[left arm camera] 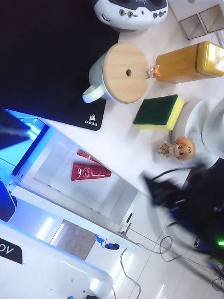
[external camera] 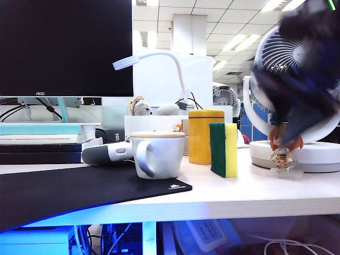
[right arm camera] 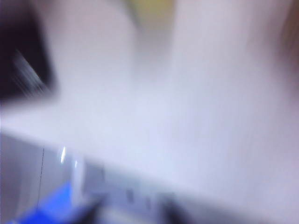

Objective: Open the drawer, place the cleaning sponge inside, then close the drawer.

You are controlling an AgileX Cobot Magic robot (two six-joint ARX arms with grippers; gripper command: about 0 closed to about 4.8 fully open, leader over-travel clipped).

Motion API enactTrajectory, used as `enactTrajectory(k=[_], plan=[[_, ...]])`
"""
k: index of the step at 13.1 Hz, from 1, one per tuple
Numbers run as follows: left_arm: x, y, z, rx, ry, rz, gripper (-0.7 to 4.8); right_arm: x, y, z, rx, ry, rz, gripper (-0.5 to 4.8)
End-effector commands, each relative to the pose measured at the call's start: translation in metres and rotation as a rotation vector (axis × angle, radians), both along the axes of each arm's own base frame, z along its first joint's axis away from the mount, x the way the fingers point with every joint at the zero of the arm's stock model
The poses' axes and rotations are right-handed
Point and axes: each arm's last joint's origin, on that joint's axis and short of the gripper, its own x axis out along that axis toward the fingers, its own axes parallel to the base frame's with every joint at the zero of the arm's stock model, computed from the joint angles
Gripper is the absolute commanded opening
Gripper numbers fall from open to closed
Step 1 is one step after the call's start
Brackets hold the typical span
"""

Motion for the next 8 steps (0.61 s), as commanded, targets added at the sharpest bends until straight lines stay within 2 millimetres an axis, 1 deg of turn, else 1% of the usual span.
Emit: enactTrajectory(k=[1,2,4,6,7,8], plan=[[0.0,0.0,0.002,-0.004,-0.014,-0.006,-0.05,0.02,0.005,0.039,0.069,-0.202,-0.054,4.79],[0.0,0.0,0.002,-0.004,-0.014,-0.006,-0.05,0.029,0.008,0.049,0.106,-0.285,-0.076,4.79],[0.0,0.0,0.002,-0.005,-0.016,-0.006,-0.05,0.035,0.011,0.049,0.12,-0.321,-0.072,4.79],[0.0,0.0,0.002,-0.005,-0.016,-0.007,-0.05,0.037,0.022,0.042,0.057,-0.335,-0.069,4.79],[0.0,0.0,0.002,-0.005,-0.016,-0.007,-0.05,0.038,0.035,0.035,-0.008,-0.355,-0.038,4.79],[0.0,0.0,0.002,-0.005,-0.016,-0.006,-0.05,0.042,0.042,0.029,-0.049,-0.37,-0.034,4.79]])
